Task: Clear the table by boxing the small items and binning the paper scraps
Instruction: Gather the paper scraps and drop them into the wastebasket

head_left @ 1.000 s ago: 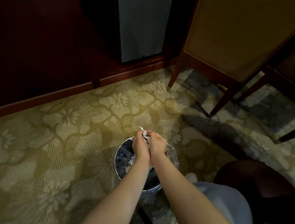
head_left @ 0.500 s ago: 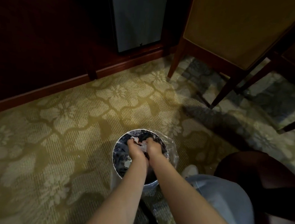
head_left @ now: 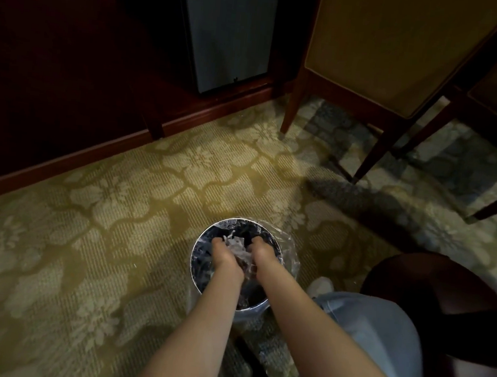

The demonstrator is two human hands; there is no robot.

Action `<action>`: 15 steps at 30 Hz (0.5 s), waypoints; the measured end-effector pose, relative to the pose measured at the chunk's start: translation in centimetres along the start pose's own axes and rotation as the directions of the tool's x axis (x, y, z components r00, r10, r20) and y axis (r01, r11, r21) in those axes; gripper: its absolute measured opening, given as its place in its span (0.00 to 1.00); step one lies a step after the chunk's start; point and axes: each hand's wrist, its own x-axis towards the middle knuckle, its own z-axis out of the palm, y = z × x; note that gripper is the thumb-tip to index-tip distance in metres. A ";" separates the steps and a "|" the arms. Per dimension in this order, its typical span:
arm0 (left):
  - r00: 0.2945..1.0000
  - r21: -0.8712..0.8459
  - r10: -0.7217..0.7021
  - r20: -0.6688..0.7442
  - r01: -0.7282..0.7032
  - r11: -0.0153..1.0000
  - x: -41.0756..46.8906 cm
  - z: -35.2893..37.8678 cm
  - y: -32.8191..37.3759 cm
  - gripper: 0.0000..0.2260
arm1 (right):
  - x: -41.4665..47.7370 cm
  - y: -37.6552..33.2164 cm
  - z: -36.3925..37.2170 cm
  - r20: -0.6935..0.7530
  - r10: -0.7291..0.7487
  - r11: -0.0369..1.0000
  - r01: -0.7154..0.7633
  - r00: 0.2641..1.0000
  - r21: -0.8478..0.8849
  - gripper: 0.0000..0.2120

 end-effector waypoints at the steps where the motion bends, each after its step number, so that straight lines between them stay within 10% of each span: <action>1: 1.000 0.016 -0.004 -0.006 0.004 1.000 -0.2 0.0 0.2 0.15 | -0.2 -0.2 -0.1 -0.004 0.020 1.000 -0.020 1.000 0.002 0.15; 15: 0.985 0.093 0.149 0.088 -0.157 0.983 -6.7 0.7 3.8 0.22 | -5.9 -3.5 -2.1 -0.011 -0.112 0.993 0.112 0.994 0.047 0.25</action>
